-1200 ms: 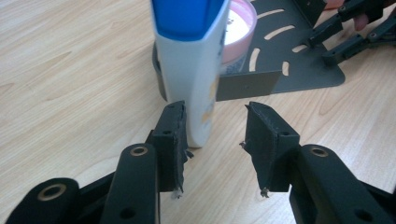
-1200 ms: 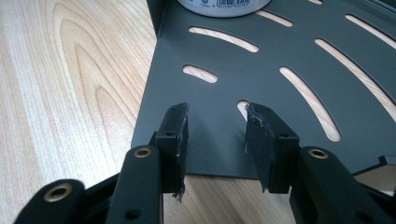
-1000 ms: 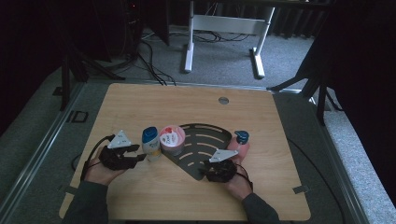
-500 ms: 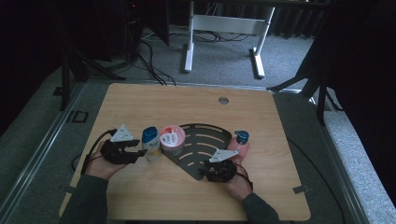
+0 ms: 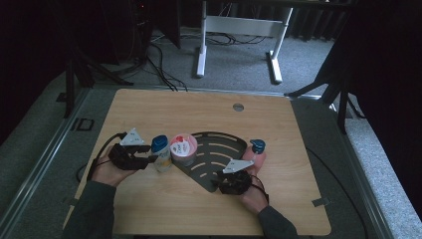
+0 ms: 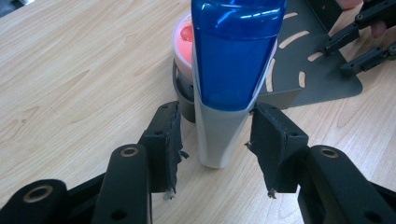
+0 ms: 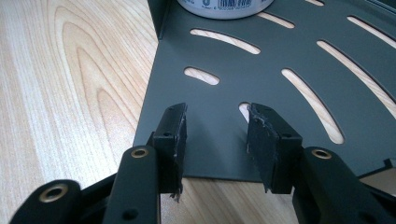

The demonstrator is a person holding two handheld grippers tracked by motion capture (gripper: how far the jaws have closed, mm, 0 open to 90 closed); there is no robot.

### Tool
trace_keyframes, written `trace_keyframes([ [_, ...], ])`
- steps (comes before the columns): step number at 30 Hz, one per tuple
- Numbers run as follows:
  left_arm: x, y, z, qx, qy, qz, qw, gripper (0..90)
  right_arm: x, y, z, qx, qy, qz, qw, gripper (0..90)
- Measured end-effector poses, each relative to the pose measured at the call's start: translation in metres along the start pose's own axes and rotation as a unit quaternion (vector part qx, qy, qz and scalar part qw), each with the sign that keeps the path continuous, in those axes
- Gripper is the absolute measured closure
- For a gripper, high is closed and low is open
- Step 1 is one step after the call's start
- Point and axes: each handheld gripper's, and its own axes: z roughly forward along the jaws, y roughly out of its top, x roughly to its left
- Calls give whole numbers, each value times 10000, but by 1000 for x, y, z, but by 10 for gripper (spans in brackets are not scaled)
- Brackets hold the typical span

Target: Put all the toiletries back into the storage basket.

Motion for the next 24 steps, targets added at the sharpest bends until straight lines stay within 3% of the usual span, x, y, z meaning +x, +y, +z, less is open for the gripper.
trace_keyframes([
  [24,1,21,2,479,-17,266,9985,480,0,0,0,-3,18,-4,10000,561],
])
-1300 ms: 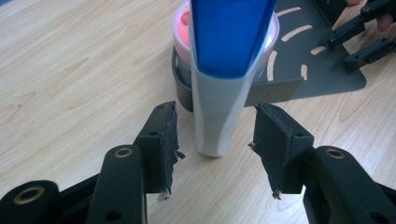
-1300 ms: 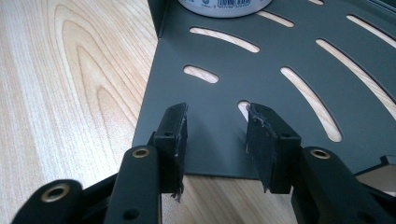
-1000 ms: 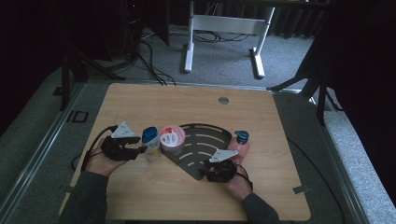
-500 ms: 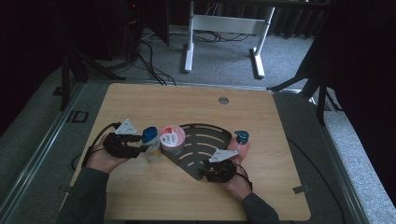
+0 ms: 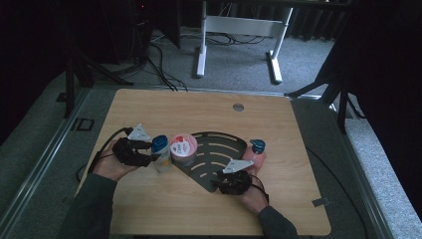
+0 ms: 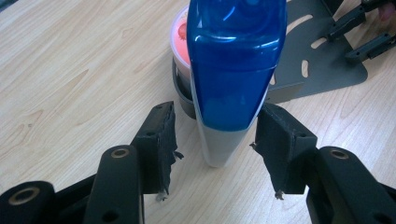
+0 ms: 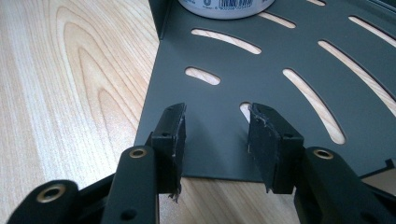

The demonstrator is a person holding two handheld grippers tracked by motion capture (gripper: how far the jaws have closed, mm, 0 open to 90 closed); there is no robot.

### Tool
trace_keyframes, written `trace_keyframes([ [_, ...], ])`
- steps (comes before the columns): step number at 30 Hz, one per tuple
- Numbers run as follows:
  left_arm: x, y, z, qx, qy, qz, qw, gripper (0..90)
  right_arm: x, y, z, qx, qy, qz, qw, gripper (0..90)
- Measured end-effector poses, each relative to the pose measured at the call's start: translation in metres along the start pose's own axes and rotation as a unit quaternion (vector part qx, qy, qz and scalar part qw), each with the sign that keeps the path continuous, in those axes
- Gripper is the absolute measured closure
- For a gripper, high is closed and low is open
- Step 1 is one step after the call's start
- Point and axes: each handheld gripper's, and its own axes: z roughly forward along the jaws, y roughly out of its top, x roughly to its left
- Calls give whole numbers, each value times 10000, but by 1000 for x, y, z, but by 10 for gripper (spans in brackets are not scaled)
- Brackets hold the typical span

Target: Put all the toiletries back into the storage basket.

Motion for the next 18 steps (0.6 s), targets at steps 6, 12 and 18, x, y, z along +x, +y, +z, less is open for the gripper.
trace_keyframes([
  [6,-1,6,1,151,-13,76,9999,488,0,0,0,4,9,5,10000,560],
  [12,0,12,3,272,-34,163,9995,489,0,0,0,2,13,7,10000,557],
  [18,0,17,6,415,-73,248,9988,489,0,0,0,0,14,13,10000,557],
])
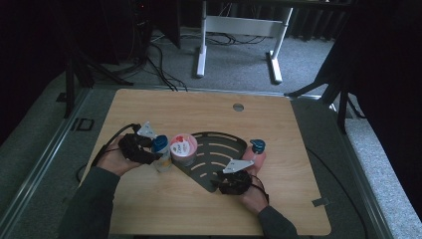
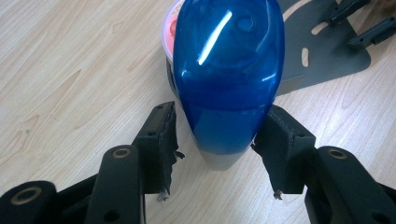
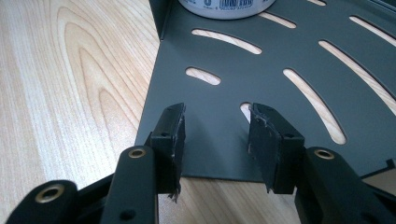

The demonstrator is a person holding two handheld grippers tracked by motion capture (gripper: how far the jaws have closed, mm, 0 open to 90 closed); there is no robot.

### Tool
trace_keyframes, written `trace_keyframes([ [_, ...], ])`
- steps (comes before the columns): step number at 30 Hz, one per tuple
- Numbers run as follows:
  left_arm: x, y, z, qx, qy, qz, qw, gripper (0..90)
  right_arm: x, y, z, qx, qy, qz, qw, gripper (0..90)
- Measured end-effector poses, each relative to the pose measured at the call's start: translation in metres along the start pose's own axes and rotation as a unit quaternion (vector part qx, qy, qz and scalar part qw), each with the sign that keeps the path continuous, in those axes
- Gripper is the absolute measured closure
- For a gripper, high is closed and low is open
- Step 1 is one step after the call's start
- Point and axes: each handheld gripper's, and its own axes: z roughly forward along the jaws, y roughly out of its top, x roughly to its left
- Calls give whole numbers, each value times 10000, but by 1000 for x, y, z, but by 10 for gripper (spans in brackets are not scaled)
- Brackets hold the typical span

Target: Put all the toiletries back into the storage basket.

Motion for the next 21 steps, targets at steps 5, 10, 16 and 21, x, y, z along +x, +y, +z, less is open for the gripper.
trace_keyframes([
  [5,1,4,2,96,-13,31,9999,481,0,0,0,-2,-1,-4,10000,556],
  [10,1,8,4,198,-29,87,9998,479,0,0,0,-3,2,-2,10000,556],
  [16,2,12,6,314,-44,156,9994,477,0,0,0,-2,8,-8,10000,555],
  [21,3,14,10,378,-103,154,9991,477,0,0,0,-1,9,-13,10000,555],
])
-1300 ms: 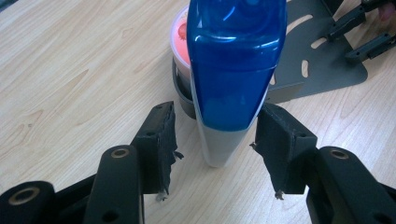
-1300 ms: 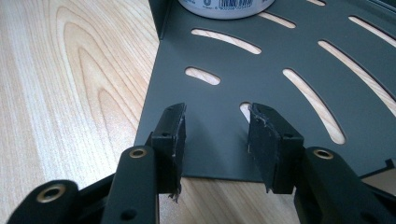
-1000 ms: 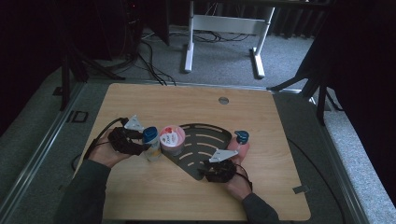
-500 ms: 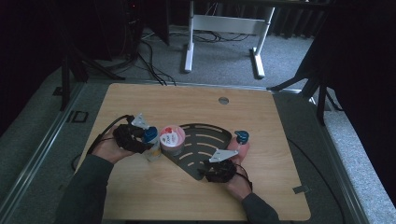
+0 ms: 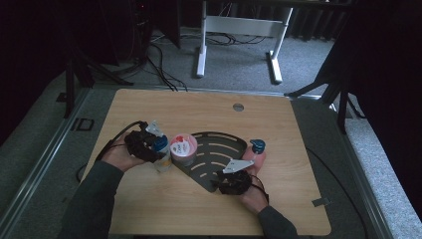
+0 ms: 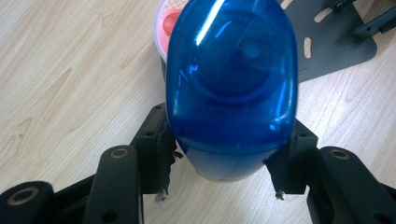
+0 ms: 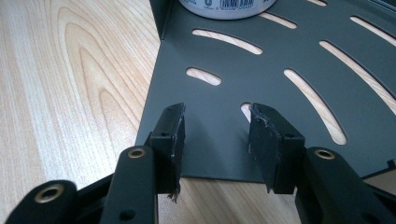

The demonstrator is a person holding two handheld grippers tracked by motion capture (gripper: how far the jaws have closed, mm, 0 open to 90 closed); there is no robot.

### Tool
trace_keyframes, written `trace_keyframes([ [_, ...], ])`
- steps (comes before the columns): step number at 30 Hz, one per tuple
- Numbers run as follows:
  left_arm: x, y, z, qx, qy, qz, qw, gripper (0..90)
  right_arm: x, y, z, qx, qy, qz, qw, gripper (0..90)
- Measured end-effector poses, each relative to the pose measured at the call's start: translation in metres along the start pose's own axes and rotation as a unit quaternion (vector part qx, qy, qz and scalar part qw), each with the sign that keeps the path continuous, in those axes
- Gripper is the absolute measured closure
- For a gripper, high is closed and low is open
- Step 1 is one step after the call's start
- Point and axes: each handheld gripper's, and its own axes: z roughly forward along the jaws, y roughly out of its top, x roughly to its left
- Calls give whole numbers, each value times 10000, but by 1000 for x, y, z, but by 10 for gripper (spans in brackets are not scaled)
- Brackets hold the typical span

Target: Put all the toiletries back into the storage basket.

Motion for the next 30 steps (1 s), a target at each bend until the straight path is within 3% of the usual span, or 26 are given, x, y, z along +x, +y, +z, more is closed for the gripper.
trace_keyframes([
  [30,2,17,11,660,-134,252,9974,485,0,0,0,-10,12,-20,10000,554],
])
